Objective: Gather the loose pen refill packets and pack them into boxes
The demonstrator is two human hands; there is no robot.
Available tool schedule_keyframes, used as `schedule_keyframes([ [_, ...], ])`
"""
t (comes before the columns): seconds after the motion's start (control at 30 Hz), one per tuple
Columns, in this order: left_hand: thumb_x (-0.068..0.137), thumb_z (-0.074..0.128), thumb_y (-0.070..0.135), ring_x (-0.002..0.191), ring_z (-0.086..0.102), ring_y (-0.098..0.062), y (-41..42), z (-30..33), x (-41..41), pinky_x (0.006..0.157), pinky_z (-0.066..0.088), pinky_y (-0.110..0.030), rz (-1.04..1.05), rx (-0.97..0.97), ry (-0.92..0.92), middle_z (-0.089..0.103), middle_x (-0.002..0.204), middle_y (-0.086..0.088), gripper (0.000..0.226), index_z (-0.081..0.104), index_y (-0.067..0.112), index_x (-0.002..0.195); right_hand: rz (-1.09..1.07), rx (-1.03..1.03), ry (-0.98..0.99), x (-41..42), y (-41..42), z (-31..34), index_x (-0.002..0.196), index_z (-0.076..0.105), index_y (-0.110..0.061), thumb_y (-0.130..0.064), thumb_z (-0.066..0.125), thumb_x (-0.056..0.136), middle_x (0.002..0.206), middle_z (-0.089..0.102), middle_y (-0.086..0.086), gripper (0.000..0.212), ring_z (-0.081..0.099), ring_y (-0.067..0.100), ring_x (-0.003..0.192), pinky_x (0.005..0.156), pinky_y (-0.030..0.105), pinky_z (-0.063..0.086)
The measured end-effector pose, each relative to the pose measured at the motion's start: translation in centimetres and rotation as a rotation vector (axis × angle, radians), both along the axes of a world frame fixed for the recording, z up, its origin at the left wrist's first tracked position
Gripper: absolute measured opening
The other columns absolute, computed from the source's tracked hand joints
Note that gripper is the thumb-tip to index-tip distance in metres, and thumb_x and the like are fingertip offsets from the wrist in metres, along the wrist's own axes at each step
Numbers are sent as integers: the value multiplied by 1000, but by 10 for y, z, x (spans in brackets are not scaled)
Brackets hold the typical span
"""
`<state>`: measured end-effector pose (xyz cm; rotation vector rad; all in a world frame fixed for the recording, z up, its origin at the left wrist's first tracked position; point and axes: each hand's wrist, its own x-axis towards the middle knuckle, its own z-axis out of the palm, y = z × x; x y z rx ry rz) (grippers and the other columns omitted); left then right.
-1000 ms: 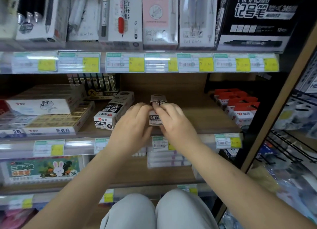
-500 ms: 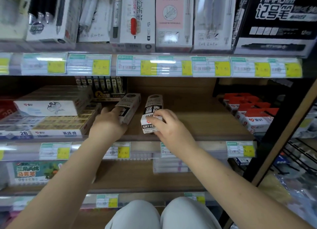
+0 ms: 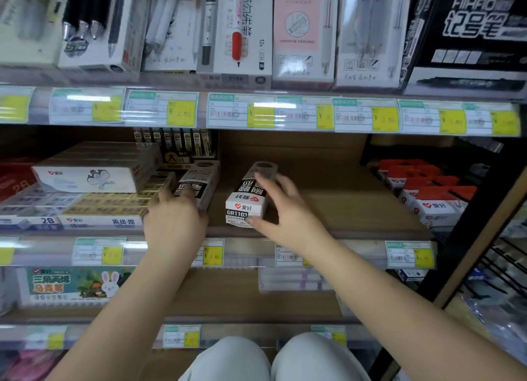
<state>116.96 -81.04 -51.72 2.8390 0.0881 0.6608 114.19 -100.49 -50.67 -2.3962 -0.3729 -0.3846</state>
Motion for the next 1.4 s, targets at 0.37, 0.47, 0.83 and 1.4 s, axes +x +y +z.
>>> schedule_keyframes([
  [0.37,85,58,35,100,50,-46,17,-3,3,82,44,-47,-58,-108,-29,54,110,-26,46,56,7,121,54,-10,334,25,20,16,145,25,-35,-28,67,84,151,30,0,75,36,18,134,100,20,30],
  [0.47,88,55,34,102,49,-45,18,0,1,84,44,-47,-77,-167,-45,54,112,-27,43,57,6,121,78,10,359,25,25,15,144,26,-38,-29,66,84,147,38,-3,72,42,17,129,95,20,34],
  [0.83,95,47,18,91,52,-45,21,6,-3,77,43,-47,-153,-224,-143,56,97,-31,28,62,-3,104,136,1,357,24,52,13,145,25,-35,-27,62,88,144,44,-2,68,47,17,123,88,19,37],
  [1.4,96,35,39,130,38,-33,53,22,-30,107,31,-48,-191,110,-1,45,141,-13,50,41,14,139,149,-443,49,4,83,37,148,18,-30,-41,57,88,157,13,5,73,10,26,144,117,40,15],
])
